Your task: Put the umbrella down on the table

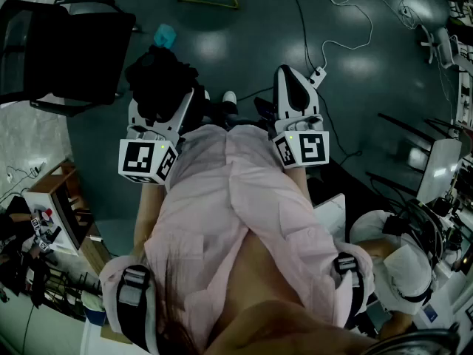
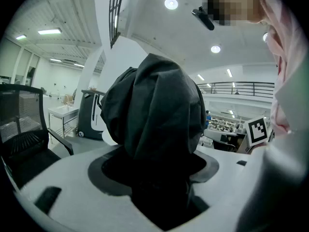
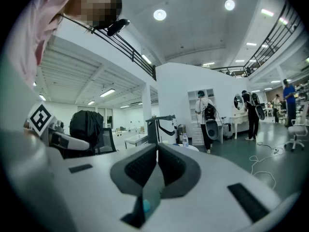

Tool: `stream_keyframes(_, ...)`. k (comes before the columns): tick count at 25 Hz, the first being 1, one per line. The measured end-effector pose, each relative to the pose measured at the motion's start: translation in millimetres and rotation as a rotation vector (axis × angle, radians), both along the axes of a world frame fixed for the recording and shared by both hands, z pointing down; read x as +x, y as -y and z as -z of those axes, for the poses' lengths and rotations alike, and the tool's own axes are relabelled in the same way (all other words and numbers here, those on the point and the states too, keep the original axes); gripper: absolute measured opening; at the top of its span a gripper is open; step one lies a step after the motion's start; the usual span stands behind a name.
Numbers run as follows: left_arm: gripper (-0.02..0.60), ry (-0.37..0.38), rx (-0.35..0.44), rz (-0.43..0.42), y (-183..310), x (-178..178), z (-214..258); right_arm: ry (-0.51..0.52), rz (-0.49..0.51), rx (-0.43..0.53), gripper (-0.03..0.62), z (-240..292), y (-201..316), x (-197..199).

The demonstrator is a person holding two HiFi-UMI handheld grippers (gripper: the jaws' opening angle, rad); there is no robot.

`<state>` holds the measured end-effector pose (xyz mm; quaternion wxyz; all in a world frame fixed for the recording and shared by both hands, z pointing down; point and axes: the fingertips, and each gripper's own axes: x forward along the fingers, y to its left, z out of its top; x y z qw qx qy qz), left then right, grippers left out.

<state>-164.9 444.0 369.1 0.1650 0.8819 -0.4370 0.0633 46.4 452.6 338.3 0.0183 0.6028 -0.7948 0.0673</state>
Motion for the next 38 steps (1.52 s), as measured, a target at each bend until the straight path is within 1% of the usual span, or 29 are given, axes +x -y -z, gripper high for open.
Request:
stream_keyframes(6, 0.322, -0.013, 0.002, 0.007, 1, -12, 4, 0.01, 0.011, 0.006, 0.032, 5, 1, -16)
stream_keyframes(10, 0.322, -0.02, 0.0, 0.016, 10, -20, 5, 0.052, 0.018, 0.029, 0.033, 9, 5, -25)
stream_keyframes(15, 0.322, -0.028, -0.029, 0.029, 26, -25, 0, 0.015, 0.022, 0.017, 0.034, 7, 19, -26)
stream_keyframes(18, 0.322, -0.033, -0.041, 0.041, 44, -24, -4, 0.031, 0.024, 0.011, 0.034, 4, 38, -22)
stream_keyframes(22, 0.322, -0.044, -0.041, 0.064, 85, -9, -4, 0.053, 0.051, 0.014, 0.034, 2, 81, -8)
stream_keyframes(30, 0.322, -0.065, 0.003, 0.143, 165, 29, 7, 0.068, 0.135, 0.03, 0.034, 6, 166, 29)
stream_keyframes(34, 0.322, -0.092, 0.014, 0.173, 191, 40, 9, 0.066, 0.143, 0.033, 0.034, 4, 192, 46)
stream_keyframes(38, 0.322, -0.1, 0.002, 0.185, 206, 45, 6, 0.071, 0.126, 0.021, 0.034, -1, 205, 58)
